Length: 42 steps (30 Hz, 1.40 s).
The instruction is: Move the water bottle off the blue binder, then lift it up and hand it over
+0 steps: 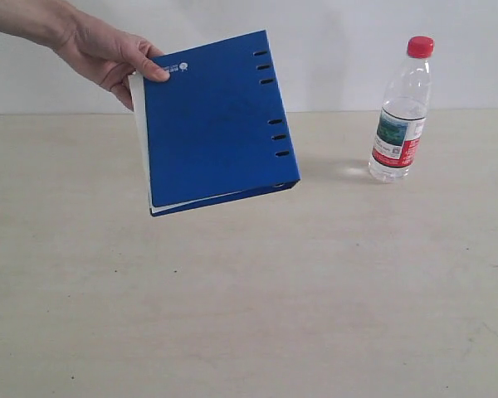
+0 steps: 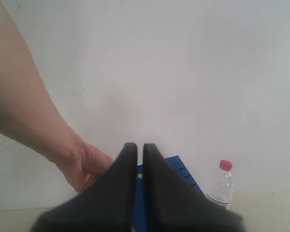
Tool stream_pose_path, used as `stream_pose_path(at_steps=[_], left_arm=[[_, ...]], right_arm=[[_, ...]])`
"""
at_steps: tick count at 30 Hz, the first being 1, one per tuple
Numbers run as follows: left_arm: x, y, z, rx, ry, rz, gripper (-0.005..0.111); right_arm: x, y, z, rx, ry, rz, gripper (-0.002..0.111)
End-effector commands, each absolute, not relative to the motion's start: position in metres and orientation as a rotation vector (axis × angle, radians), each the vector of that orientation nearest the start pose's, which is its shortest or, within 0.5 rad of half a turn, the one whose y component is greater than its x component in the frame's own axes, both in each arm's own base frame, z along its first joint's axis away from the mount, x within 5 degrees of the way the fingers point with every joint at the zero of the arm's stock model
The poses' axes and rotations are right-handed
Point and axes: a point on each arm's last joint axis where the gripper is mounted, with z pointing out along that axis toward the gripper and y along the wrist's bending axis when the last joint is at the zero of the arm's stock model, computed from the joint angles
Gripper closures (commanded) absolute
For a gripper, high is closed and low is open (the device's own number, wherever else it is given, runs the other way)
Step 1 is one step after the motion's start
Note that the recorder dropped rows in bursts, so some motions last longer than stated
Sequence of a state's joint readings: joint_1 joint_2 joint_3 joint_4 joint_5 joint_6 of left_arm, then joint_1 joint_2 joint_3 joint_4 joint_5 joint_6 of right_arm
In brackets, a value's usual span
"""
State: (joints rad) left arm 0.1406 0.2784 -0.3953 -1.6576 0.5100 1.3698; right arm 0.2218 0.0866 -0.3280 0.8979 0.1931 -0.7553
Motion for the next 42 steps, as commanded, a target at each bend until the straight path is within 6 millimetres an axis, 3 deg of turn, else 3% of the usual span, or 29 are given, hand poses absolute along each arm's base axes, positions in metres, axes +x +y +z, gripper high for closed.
stream_pose_path(at_steps=[1, 13, 19, 23, 27, 30, 42], left_arm=[[0.062, -0.037, 0.329, 0.141, 1.360, -0.477, 0.102], [0.062, -0.036, 0.329, 0.144, 1.361, -0.467, 0.102], [0.051, -0.036, 0.318, 0.182, 1.444, -0.370, 0.102], [0.038, -0.027, 0.310, 0.060, 1.502, -0.287, 0.102], [0.023, -0.017, 0.307, -0.130, 1.439, -0.270, 0.102], [0.026, -0.010, 0.301, -0.213, 1.429, -0.254, 0.102], [0.049, 0.006, 0.240, -0.335, 1.465, -0.155, 0.102]], right_arm=[[0.035, 0.022, 0.306, -0.187, 1.359, 0.395, 0.108], [0.035, 0.022, 0.306, -0.187, 1.359, 0.395, 0.108], [0.035, 0.022, 0.306, -0.187, 1.359, 0.395, 0.108], [0.035, 0.022, 0.306, -0.179, 1.359, 0.407, 0.108], [0.035, 0.022, 0.306, -0.179, 1.359, 0.407, 0.108], [0.035, 0.022, 0.306, -0.181, 1.360, 0.407, 0.108], [0.036, 0.023, 0.305, -0.191, 1.370, 0.413, 0.108]])
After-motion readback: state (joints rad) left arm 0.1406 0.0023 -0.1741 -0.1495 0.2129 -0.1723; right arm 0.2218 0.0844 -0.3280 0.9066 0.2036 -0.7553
